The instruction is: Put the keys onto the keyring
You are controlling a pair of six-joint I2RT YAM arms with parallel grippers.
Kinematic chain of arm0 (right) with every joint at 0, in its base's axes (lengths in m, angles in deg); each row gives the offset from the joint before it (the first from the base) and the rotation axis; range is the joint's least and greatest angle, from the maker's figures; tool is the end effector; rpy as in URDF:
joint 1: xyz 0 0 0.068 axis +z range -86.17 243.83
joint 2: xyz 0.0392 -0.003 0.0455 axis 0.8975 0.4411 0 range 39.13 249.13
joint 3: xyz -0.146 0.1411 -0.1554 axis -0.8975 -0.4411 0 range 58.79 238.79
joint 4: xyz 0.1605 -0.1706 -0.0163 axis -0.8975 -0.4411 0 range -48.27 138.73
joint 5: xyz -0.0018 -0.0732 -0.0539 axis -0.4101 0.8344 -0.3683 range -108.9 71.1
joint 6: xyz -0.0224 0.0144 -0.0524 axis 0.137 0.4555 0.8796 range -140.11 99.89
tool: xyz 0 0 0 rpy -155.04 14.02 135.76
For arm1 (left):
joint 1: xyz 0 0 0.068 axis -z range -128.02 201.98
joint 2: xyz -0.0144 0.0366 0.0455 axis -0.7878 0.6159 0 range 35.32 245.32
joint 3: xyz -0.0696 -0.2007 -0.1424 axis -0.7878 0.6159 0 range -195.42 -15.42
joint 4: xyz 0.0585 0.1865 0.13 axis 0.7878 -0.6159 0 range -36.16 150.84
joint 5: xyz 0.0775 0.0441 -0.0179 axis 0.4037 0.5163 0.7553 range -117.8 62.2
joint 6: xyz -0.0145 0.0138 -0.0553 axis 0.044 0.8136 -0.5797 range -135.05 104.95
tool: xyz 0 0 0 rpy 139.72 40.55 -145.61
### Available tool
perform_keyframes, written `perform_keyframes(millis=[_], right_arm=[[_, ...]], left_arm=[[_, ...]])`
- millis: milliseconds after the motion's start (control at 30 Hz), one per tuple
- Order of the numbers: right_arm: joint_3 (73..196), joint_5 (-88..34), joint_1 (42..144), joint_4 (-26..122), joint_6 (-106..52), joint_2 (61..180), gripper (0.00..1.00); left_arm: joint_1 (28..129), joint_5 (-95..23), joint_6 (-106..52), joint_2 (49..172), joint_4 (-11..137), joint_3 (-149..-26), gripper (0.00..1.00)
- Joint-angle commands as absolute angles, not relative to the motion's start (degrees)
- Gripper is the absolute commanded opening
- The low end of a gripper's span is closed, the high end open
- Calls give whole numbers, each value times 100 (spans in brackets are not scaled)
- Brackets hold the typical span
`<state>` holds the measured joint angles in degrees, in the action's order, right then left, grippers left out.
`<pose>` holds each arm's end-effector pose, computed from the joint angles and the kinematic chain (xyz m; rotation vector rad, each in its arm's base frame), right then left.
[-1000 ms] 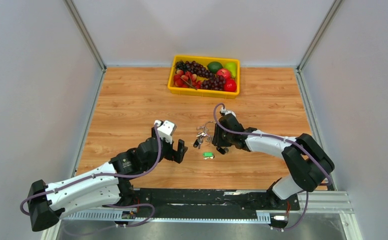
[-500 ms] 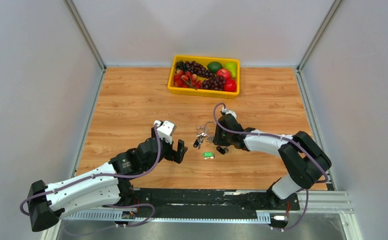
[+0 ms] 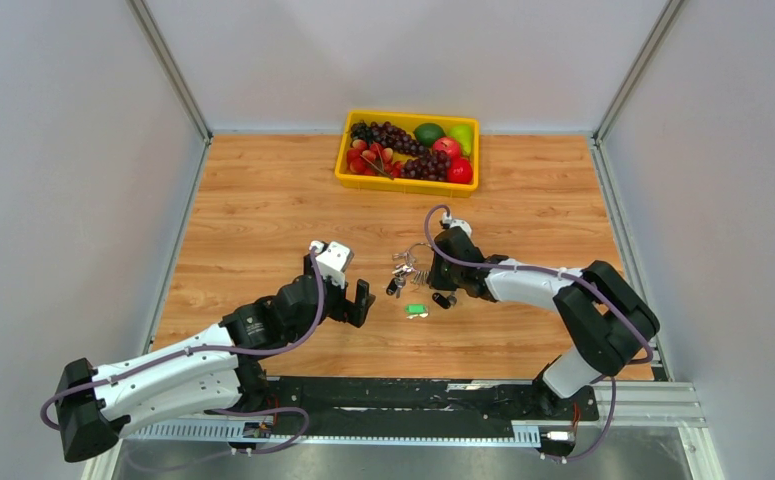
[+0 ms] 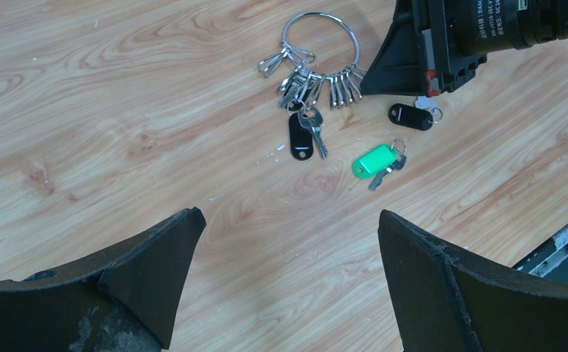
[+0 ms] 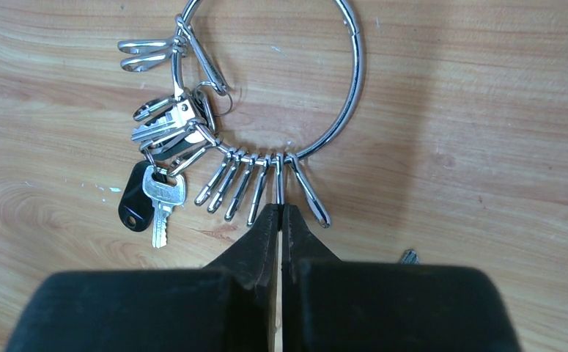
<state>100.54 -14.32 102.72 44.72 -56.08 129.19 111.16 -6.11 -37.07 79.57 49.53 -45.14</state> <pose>0.2202 0.1732 0.1459 -0.0301 2.5367 0.4454 0.1008 -0.1381 0.2397 0.4121 1.9848 -0.5282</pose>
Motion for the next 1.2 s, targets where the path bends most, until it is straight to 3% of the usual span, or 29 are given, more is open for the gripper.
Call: perform_keyframes(millis=[0, 467, 867, 1167], right_arm=[[10156, -1337, 10294, 4356, -5588, 12685, 0], [11284, -2075, 10303, 2400, -4004, 11429, 0], [12961, -2946, 10371, 544, -3430, 11501, 0], [13769, -3316, 10629, -161, -3566, 11509, 0]], left_arm=[[11123, -637, -3695, 7910, 5051, -4589, 100], [11122, -1443, -3907, 7595, 4835, -5036, 100], [11122, -2285, -3474, 7596, 4813, -5583, 100], [11124, -2460, -2985, 7722, 5693, -5313, 100]])
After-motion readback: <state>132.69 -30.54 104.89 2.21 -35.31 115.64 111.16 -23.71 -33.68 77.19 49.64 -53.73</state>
